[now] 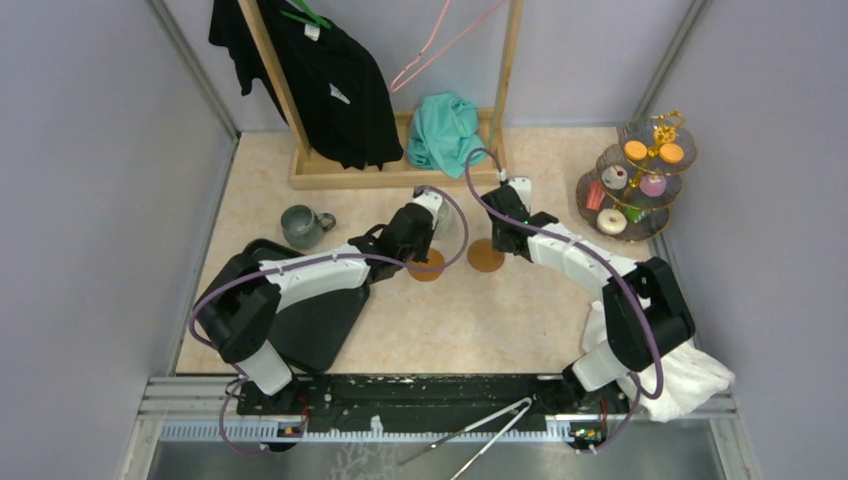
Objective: Serve the afternoon tea
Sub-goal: Pick up the cup at the center of the board, then adjust the desert table at the center of the board.
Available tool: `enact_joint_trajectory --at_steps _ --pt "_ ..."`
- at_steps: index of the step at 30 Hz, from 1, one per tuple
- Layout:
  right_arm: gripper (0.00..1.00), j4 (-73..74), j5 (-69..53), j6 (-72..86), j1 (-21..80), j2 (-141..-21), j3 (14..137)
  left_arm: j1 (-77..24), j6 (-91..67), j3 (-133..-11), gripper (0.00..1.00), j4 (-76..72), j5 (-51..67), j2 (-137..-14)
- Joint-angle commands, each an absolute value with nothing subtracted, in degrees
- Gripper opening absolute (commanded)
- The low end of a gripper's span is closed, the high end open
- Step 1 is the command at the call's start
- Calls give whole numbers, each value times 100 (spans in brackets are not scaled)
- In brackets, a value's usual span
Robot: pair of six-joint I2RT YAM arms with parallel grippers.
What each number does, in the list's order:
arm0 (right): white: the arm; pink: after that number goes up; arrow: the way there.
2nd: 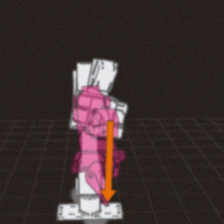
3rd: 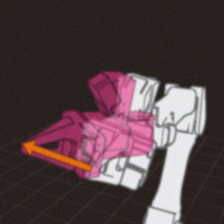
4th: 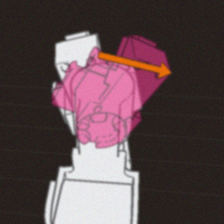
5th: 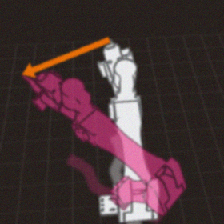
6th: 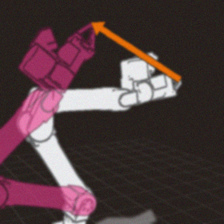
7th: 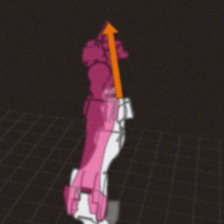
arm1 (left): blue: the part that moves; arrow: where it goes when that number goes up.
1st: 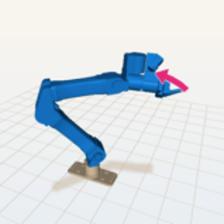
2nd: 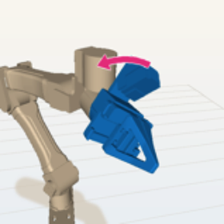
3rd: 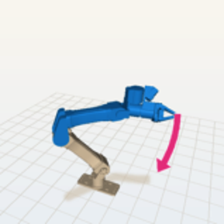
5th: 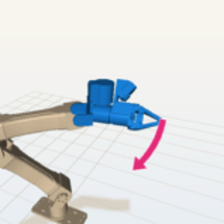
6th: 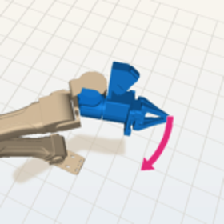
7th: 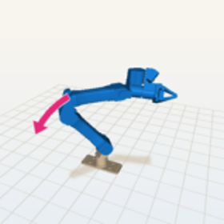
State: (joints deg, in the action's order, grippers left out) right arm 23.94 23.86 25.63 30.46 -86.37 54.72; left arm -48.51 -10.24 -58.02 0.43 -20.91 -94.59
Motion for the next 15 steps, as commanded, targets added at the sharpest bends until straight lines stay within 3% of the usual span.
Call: enact_joint_trajectory --at_steps 1,15 --pt "35 2635 2960 2426 2677 -8508 5984 -5053 -884 -6178 0 -731 -2035 -9323" --pt "35 2320 3085 1833 1182 -9267 6769 -5410 -849 -6465 0 -1072 -1640 -9802"
